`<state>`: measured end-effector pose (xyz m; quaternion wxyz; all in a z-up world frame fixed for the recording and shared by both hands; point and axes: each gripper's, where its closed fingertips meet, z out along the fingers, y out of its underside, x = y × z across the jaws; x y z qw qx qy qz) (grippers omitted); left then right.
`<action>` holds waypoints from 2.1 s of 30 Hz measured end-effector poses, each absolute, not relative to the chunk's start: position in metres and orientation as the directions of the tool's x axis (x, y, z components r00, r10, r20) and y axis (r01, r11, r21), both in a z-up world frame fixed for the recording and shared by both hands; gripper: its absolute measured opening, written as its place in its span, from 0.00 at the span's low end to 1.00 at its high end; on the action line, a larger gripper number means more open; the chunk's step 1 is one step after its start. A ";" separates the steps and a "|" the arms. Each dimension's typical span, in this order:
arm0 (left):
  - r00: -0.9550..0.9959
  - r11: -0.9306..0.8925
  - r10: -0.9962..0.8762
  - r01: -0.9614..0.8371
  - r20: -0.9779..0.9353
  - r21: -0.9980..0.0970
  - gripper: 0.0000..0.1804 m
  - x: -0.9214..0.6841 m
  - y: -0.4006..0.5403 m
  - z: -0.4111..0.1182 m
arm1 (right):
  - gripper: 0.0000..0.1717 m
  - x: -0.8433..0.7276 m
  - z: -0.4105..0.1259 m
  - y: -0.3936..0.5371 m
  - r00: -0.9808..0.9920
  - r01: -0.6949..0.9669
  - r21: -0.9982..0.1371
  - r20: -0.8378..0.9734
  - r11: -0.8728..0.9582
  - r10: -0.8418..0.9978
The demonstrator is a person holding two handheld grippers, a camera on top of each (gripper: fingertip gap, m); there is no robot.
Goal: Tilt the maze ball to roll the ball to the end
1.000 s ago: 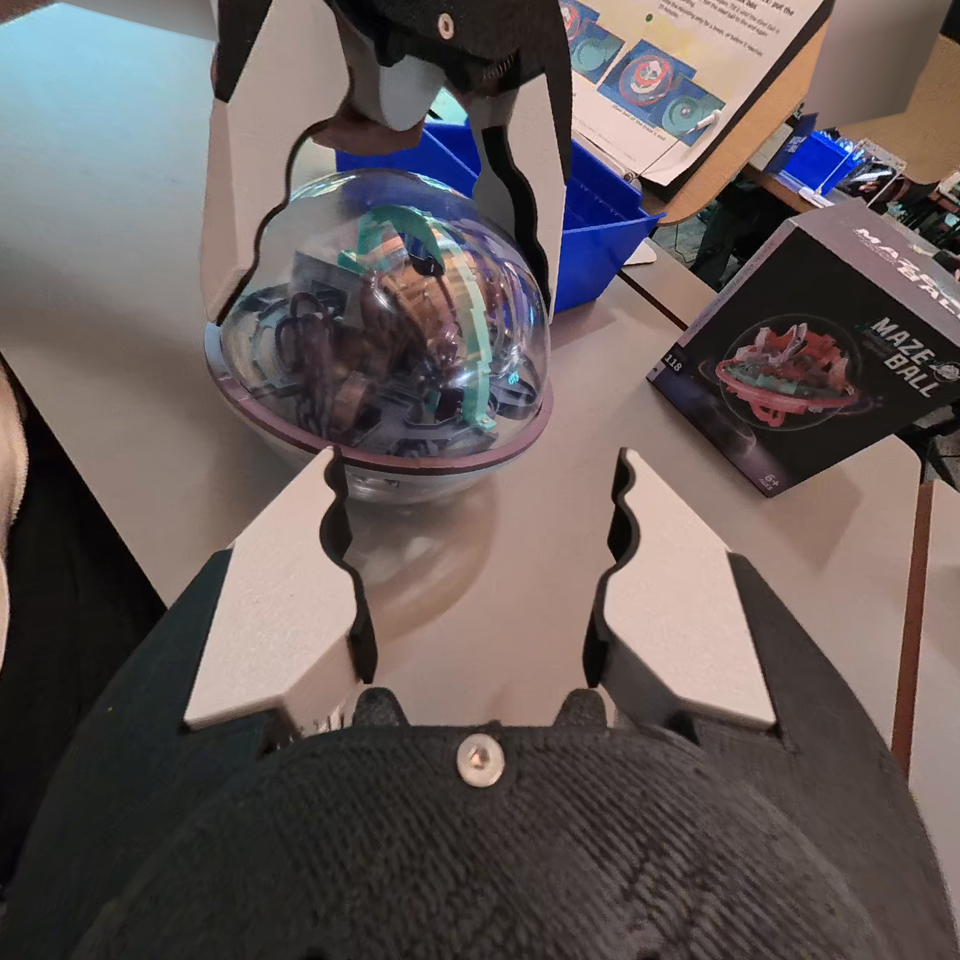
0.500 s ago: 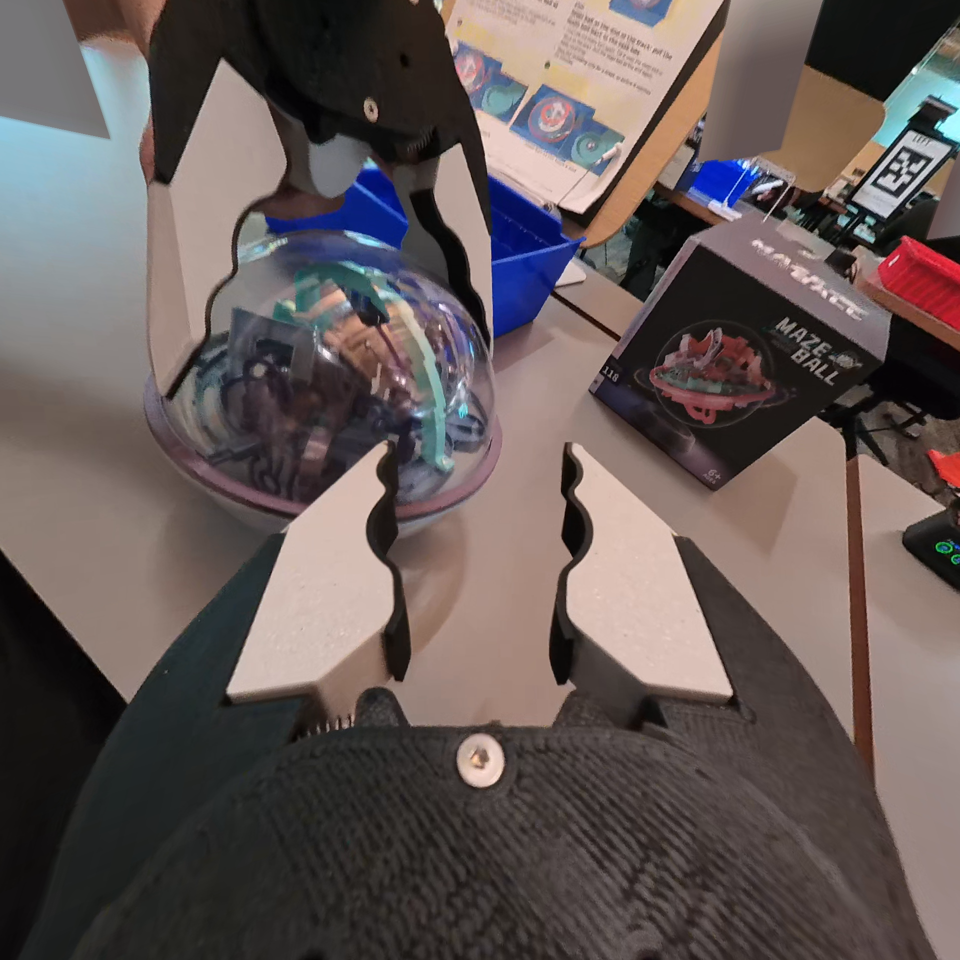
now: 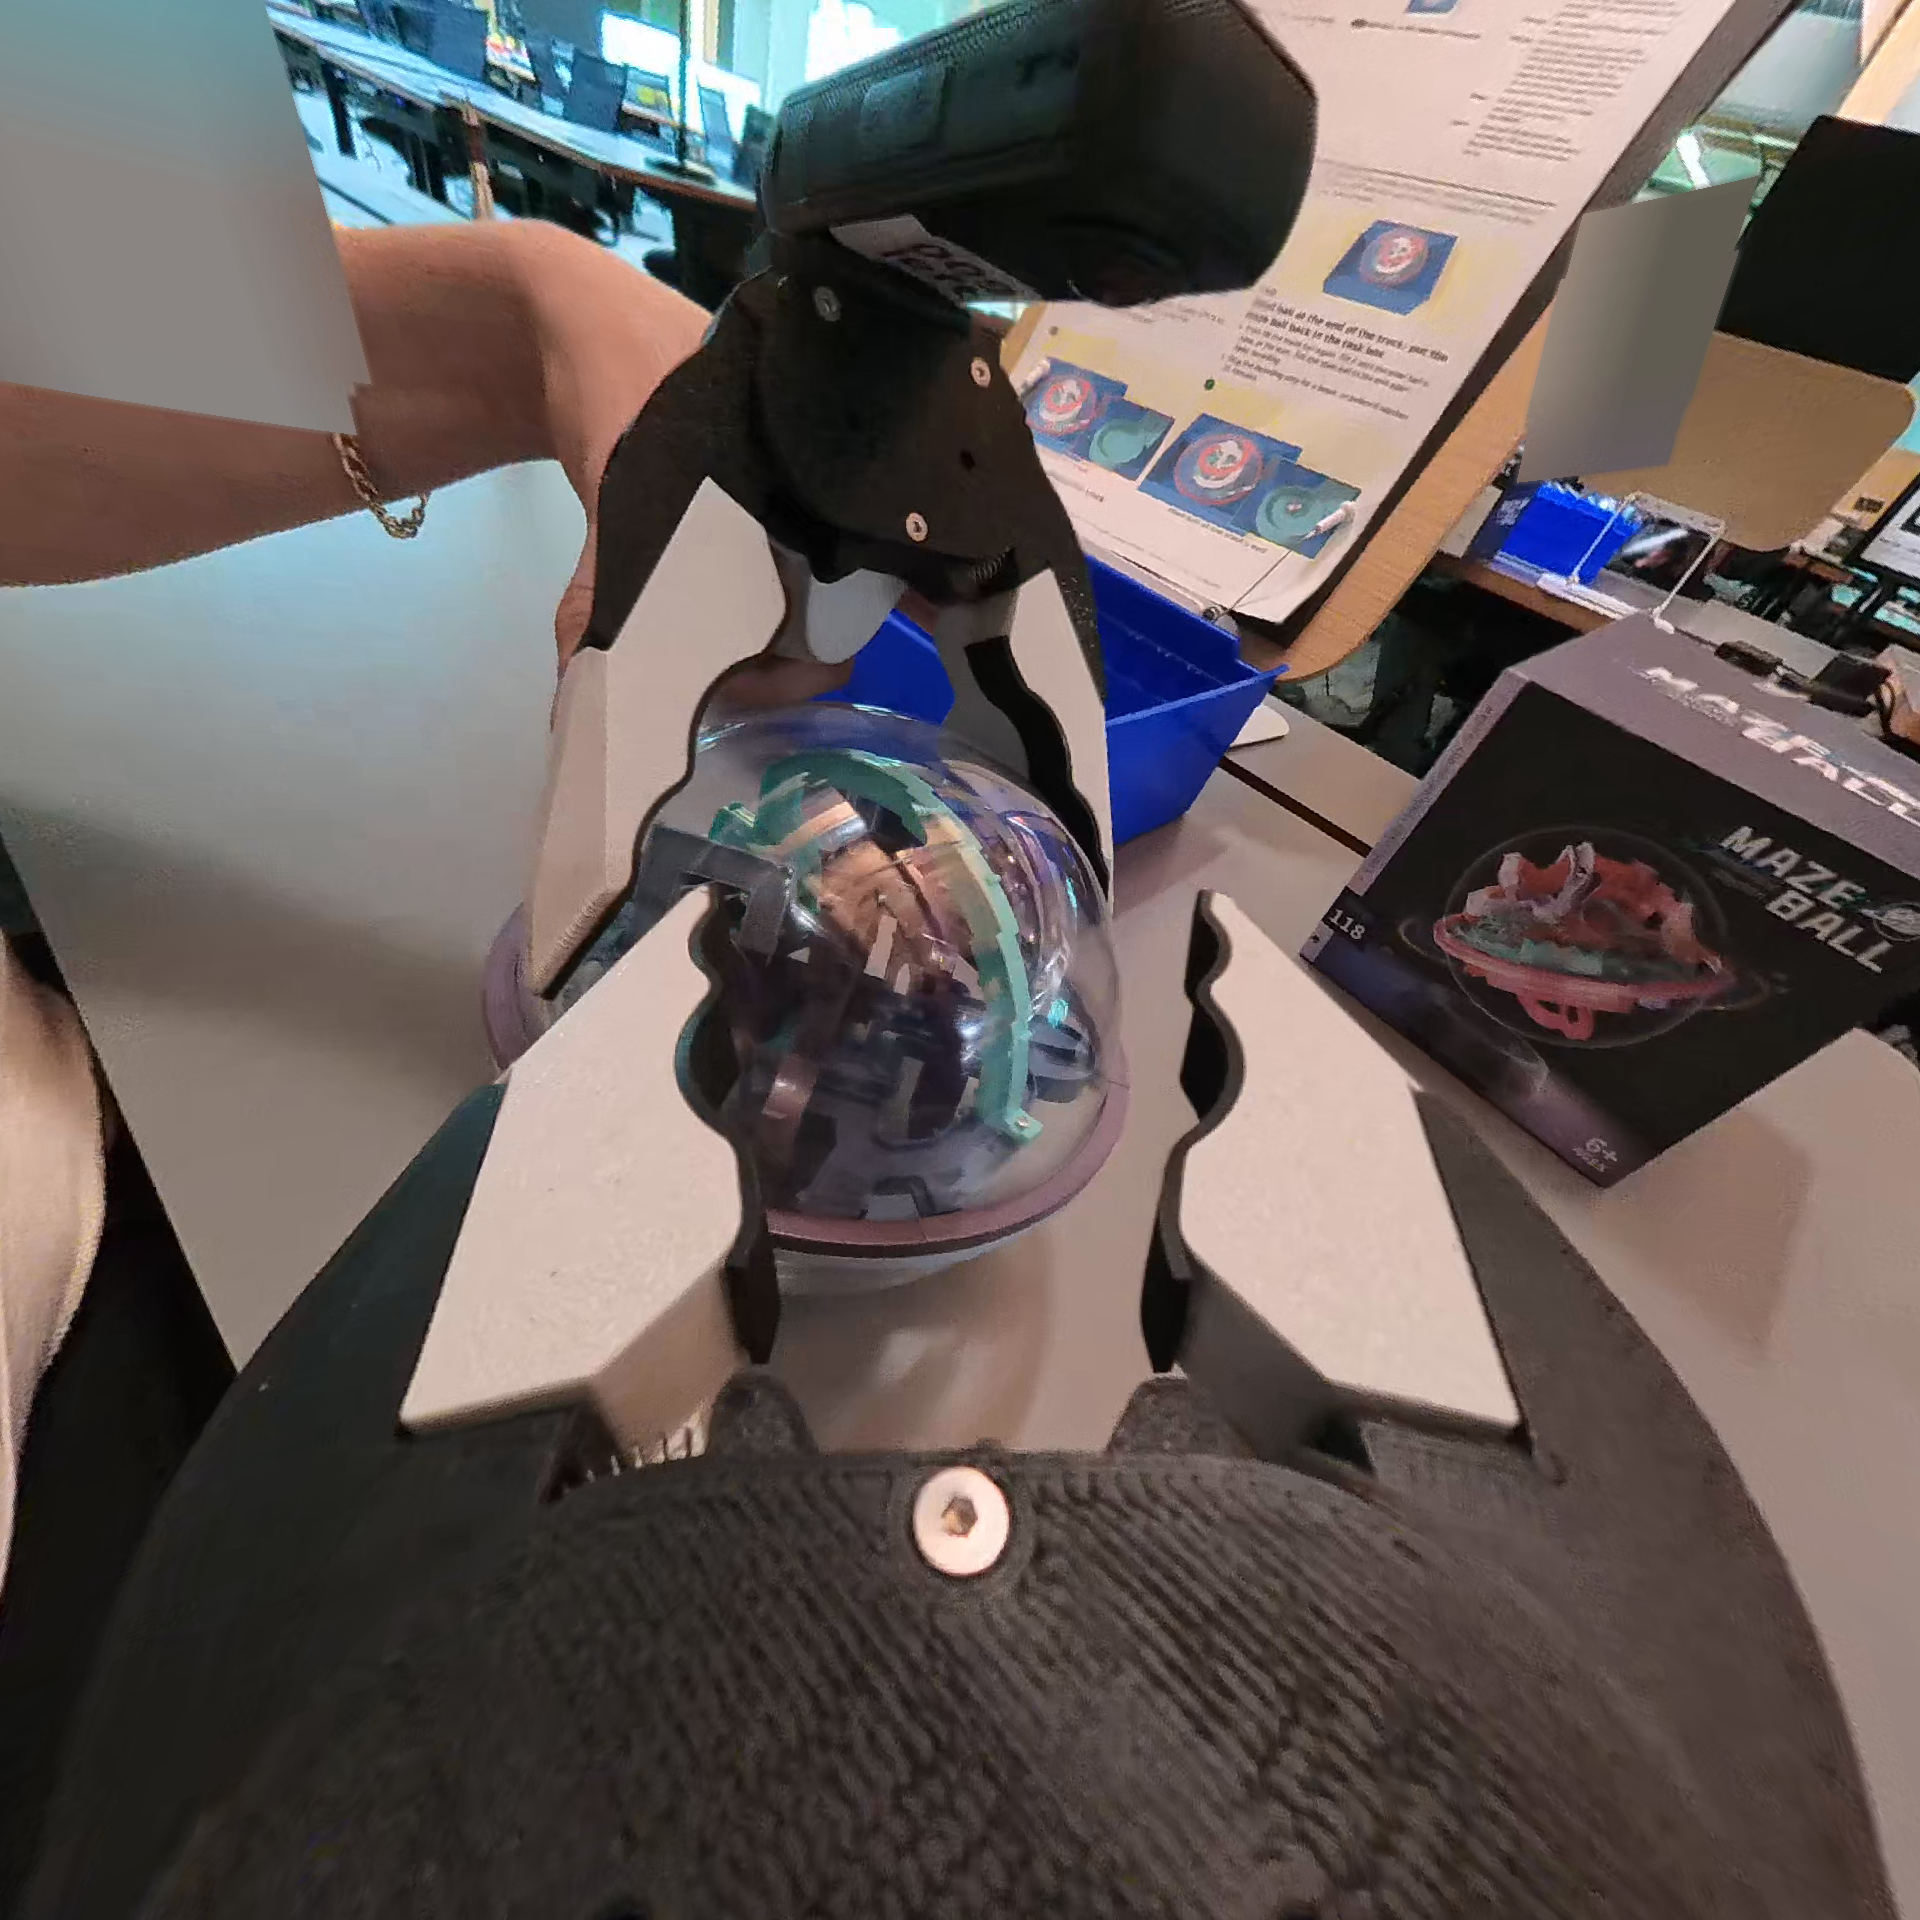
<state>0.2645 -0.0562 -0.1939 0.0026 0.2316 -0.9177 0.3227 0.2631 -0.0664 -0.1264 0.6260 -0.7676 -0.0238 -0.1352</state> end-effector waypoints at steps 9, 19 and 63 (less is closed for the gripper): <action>-0.931 0.713 -0.350 -0.337 0.105 -0.615 0.87 0.262 -0.069 -0.193 | 0.79 0.258 -0.173 -0.063 0.992 0.121 -0.828 0.115 -0.547 0.046; -0.940 0.658 -0.325 -0.305 0.106 -0.689 0.87 0.264 -0.083 -0.189 | 0.91 0.249 -0.201 -0.047 0.968 0.191 -0.733 0.031 -0.653 0.248; -0.580 -0.085 -0.719 -0.474 0.383 -0.876 0.71 0.214 0.022 -0.205 | 0.89 0.239 -0.198 -0.001 0.955 0.107 -0.831 -0.067 -0.545 0.289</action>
